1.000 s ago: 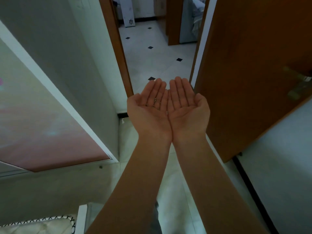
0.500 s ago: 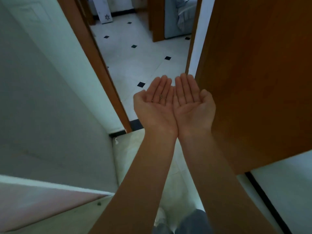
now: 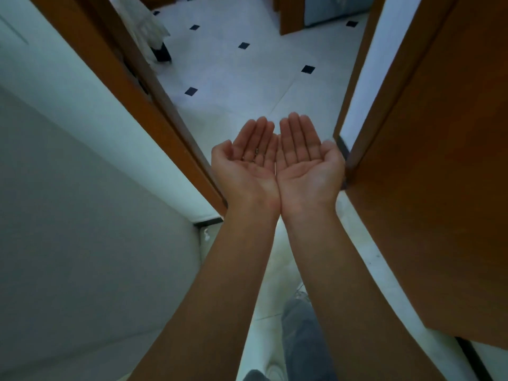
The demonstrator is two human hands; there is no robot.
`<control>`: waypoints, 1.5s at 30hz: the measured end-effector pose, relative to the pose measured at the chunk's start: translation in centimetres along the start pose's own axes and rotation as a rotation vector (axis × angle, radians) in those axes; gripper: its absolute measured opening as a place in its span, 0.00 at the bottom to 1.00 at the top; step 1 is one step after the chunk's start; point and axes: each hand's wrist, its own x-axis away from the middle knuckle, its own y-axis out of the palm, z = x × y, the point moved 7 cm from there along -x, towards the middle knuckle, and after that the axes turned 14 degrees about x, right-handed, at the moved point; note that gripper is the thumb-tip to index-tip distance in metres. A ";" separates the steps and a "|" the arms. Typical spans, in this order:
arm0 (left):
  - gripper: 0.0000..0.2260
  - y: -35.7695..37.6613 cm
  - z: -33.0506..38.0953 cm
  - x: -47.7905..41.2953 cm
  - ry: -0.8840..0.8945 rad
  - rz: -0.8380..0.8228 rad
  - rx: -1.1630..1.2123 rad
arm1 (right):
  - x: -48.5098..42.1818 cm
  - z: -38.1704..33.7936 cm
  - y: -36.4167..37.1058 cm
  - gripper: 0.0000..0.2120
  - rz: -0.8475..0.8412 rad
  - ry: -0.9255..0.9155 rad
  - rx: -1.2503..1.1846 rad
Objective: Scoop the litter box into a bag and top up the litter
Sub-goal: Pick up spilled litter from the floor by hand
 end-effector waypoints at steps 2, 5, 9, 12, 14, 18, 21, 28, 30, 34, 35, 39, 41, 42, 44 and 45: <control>0.20 1.5 -0.5 -3.8 0.016 0.020 0.017 | -4.0 -0.3 1.4 0.22 -0.008 0.022 0.015; 0.20 3.6 -1.3 -8.4 0.036 0.029 0.033 | -9.1 -0.8 3.2 0.22 -0.030 0.040 0.025; 0.20 5.8 -2.2 -12.9 0.041 0.031 0.033 | -13.9 -1.5 4.7 0.22 -0.046 0.044 0.035; 0.20 6.8 -4.2 -15.8 -0.005 0.032 0.031 | -17.1 -2.9 4.6 0.22 -0.006 0.007 0.032; 0.20 7.2 -6.2 -17.8 -0.061 0.041 0.018 | -19.3 -4.1 3.9 0.22 0.039 -0.033 0.027; 0.21 7.8 -11.1 -21.8 -0.212 0.049 -0.055 | -23.2 -6.9 1.5 0.22 0.146 -0.152 -0.010; 0.21 8.2 -14.6 -24.5 -0.349 0.061 -0.138 | -25.7 -8.8 -0.3 0.23 0.238 -0.250 -0.052; 0.20 8.4 -19.1 -30.8 -0.539 0.054 -0.320 | -31.3 -9.5 -2.6 0.24 0.411 -0.402 -0.157; 0.20 8.1 -19.7 -32.7 -0.573 0.047 -0.331 | -32.9 -9.2 -2.8 0.24 0.432 -0.430 -0.154; 0.21 5.5 -21.1 -37.0 -0.600 0.060 -0.330 | -36.8 -7.9 -5.2 0.23 0.473 -0.426 -0.142; 0.21 4.4 -21.5 -38.2 -0.593 0.068 -0.329 | -38.0 -7.2 -6.3 0.23 0.479 -0.418 -0.145; 0.22 -1.7 -22.7 -43.9 -0.546 0.117 -0.342 | -43.5 -3.1 -11.9 0.24 0.488 -0.355 -0.157; 0.22 -5.4 -23.1 -46.9 -0.527 0.133 -0.357 | -46.2 -0.5 -15.1 0.23 0.481 -0.332 -0.157; 0.22 -7.3 -23.3 -48.3 -0.520 0.137 -0.364 | -47.5 0.8 -16.8 0.23 0.475 -0.325 -0.159; 0.22 -11.1 -23.7 -51.1 -0.501 0.140 -0.386 | -50.0 3.5 -20.2 0.23 0.474 -0.306 -0.172; 0.22 -13.2 -23.9 -52.4 -0.494 0.142 -0.400 | -51.1 4.8 -22.1 0.22 0.477 -0.301 -0.181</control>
